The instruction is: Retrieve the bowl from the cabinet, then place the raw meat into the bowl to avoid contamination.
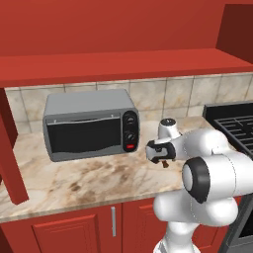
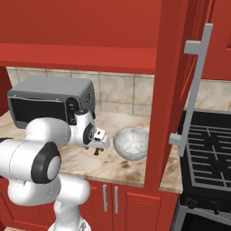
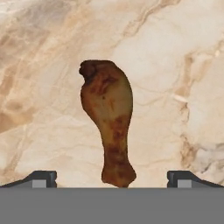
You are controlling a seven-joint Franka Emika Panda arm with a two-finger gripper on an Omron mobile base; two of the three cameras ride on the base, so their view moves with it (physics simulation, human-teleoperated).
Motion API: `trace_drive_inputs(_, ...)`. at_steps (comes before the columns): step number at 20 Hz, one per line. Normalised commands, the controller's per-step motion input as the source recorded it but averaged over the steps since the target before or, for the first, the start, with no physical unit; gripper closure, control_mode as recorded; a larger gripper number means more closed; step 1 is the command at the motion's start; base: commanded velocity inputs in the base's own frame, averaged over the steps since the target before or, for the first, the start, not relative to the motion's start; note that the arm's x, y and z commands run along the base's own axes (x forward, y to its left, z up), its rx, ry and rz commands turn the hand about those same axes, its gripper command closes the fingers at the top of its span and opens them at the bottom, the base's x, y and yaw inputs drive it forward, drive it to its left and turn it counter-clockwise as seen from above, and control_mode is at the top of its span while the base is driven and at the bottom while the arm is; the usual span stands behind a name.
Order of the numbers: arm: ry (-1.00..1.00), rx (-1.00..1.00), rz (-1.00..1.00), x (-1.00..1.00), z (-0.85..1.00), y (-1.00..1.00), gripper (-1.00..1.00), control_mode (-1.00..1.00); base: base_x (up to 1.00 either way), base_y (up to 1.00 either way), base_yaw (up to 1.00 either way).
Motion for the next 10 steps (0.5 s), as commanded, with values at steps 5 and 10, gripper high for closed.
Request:
trace_drive_inputs(5,0.01,0.03,0.05,0.11,-0.20,-0.05,-1.00,-1.00,0.00,0.00,0.00)
trace_drive_inputs(10,0.00,0.02,0.03,0.17,-0.22,-0.03,-1.00,-1.00,0.00,0.00,0.00)
